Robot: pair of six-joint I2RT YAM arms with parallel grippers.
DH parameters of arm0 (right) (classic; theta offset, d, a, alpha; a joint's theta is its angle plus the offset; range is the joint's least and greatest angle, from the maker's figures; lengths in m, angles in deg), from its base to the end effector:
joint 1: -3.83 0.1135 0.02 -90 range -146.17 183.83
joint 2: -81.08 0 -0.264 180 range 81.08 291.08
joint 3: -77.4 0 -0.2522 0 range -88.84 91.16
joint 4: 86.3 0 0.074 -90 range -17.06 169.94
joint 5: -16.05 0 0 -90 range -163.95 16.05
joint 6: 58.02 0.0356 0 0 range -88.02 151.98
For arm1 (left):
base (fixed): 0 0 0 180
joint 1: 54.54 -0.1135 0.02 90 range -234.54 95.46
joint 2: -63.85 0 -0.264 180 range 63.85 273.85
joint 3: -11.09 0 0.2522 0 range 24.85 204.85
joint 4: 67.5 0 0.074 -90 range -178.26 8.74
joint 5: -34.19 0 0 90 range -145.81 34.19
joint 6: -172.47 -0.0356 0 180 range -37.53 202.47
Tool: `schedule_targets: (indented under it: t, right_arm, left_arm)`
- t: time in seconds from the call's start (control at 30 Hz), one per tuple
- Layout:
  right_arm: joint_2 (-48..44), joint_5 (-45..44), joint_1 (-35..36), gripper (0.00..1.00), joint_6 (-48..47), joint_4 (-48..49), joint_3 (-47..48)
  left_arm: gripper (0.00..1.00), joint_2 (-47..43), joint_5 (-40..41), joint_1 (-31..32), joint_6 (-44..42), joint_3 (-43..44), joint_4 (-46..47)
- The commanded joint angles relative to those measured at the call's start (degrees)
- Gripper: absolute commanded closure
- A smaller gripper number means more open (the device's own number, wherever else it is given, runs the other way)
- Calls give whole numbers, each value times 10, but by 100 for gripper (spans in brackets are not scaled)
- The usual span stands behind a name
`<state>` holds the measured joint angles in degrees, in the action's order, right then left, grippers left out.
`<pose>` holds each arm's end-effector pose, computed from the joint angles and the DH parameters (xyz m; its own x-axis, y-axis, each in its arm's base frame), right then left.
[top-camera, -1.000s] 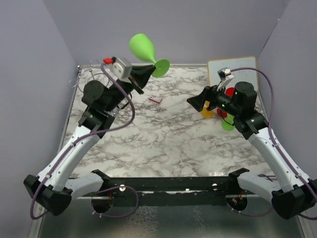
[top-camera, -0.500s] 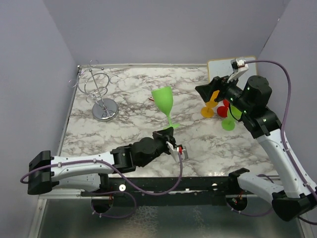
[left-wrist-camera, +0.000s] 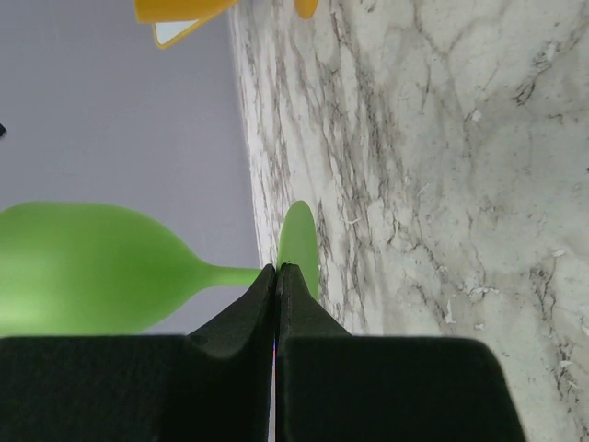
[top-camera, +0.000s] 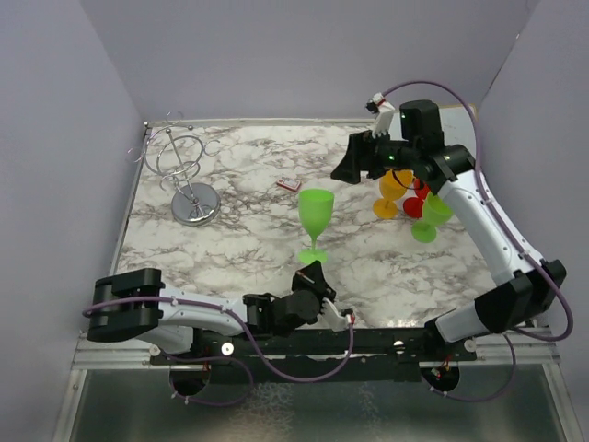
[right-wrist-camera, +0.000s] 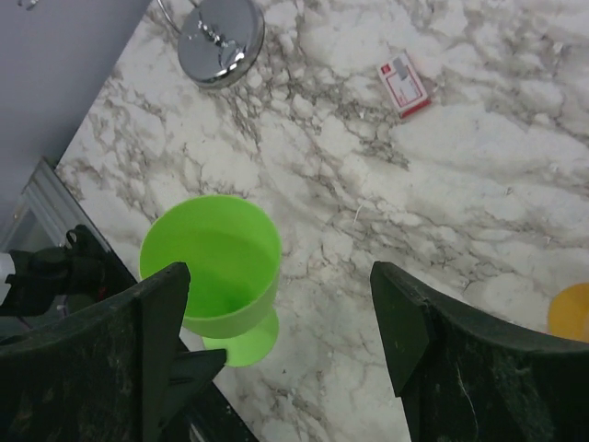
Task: Take the wine glass off the wine glass rack
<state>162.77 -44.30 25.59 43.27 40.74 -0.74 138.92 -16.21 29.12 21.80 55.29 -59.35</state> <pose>0.2784 0.1301 0.4049 -0.6319 -0.0690 -0.7719 -0.5962 0.6796 0.4273 0.0515 -0.2579 0.2000 0.5901 0.7717 -0.2372 0.3805 -0.0067 0.9248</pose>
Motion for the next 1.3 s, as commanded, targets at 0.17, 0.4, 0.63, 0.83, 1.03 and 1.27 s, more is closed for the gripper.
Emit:
schedule_targets:
  t: [0.17, 0.4, 0.63, 0.83, 1.03, 1.27]
  right_arm:
    - [101, -63, 37, 26, -13, -196, 73]
    - [117, -45, 46, 36, -25, -204, 40]
    - [125, -19, 54, 57, -21, -191, 23]
    - [116, -11, 55, 77, -19, -178, 12]
    - [95, -46, 55, 96, -6, -149, 0]
    - [57, -93, 55, 99, 24, -91, -26]
  left_arm:
    - [100, 94, 59, 36, -26, 4, 89]
    - [100, 119, 64, 56, -37, 4, 104]
    - [100, 122, 69, 57, -43, 3, 107]
    - [100, 128, 72, 57, -44, 4, 107]
    - [95, 128, 83, 56, -16, 20, 107]
    - [41, 106, 74, 53, 19, 19, 105]
